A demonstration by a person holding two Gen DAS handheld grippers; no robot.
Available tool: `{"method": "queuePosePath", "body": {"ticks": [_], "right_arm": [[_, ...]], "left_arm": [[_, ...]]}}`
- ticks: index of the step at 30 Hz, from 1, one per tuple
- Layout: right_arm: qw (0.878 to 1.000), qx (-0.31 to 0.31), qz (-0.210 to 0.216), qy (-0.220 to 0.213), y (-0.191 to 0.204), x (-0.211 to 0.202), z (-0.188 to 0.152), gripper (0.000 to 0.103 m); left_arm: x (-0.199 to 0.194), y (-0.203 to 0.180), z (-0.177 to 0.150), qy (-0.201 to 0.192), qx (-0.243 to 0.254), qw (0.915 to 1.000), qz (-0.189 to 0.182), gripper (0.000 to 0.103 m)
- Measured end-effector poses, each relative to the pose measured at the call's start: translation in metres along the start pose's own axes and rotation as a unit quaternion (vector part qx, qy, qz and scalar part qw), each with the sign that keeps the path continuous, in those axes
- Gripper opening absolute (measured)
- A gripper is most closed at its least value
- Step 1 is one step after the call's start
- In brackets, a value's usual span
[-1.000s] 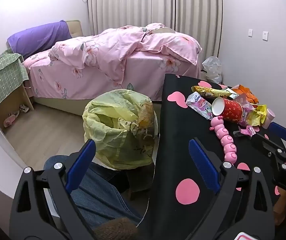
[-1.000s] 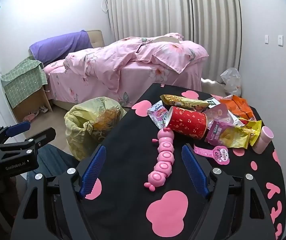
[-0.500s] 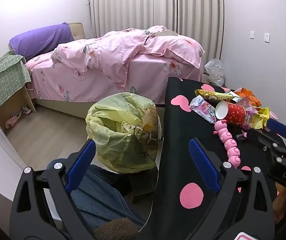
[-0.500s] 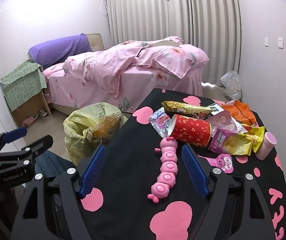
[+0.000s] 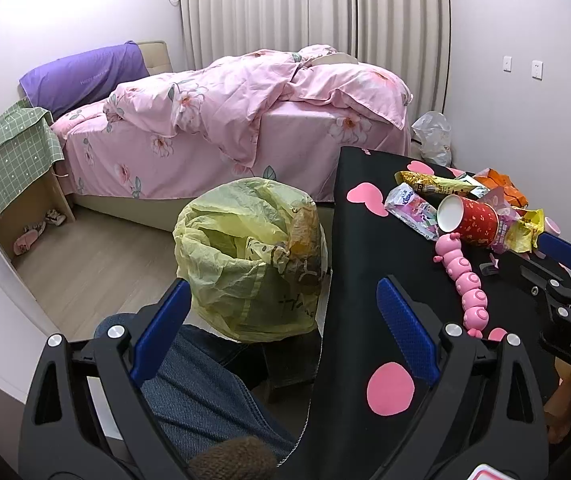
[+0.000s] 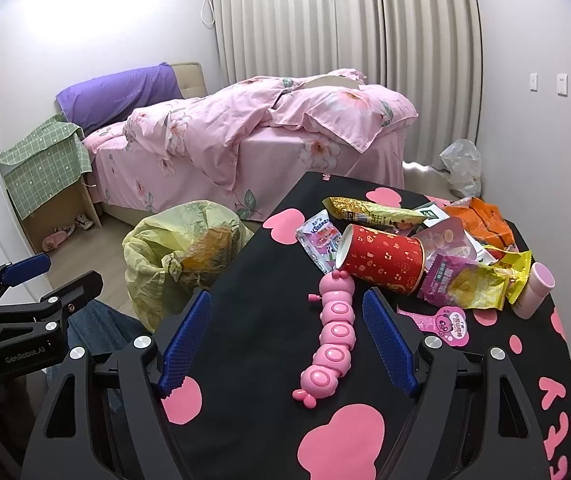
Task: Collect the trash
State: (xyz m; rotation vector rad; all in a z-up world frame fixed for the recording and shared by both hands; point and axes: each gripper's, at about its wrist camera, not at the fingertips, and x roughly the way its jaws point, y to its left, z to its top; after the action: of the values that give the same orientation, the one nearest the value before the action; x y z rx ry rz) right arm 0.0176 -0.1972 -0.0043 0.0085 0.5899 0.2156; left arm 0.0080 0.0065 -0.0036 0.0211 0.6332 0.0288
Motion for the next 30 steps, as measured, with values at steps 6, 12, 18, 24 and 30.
{"method": "queuePosePath", "body": {"ticks": [6, 12, 18, 24, 30], "right_arm": [[1.000, 0.000, 0.001, 0.000, 0.0000, -0.0002, -0.0004, 0.075], [1.000, 0.001, 0.001, 0.001, -0.0004, 0.0001, -0.0008, 0.075], [1.000, 0.000, 0.001, 0.001, -0.0007, -0.0007, -0.0029, 0.075], [1.000, 0.000, 0.001, 0.001, -0.0012, -0.0013, -0.0039, 0.075], [1.000, 0.001, 0.001, 0.000, -0.0009, -0.0018, -0.0045, 0.075]], "left_arm": [[0.0004, 0.0008, 0.0000, -0.001, 0.000, 1.0000, 0.000, 0.089], [0.0008, 0.0011, -0.0011, 0.000, 0.000, 1.0000, 0.000, 0.089], [0.0022, 0.0032, -0.0037, 0.002, -0.002, 1.0000, 0.001, 0.089], [0.0022, 0.0031, -0.0046, 0.002, -0.002, 1.0000, 0.001, 0.089], [0.0022, 0.0028, -0.0045, 0.001, -0.001, 1.0000, 0.002, 0.089]]}}
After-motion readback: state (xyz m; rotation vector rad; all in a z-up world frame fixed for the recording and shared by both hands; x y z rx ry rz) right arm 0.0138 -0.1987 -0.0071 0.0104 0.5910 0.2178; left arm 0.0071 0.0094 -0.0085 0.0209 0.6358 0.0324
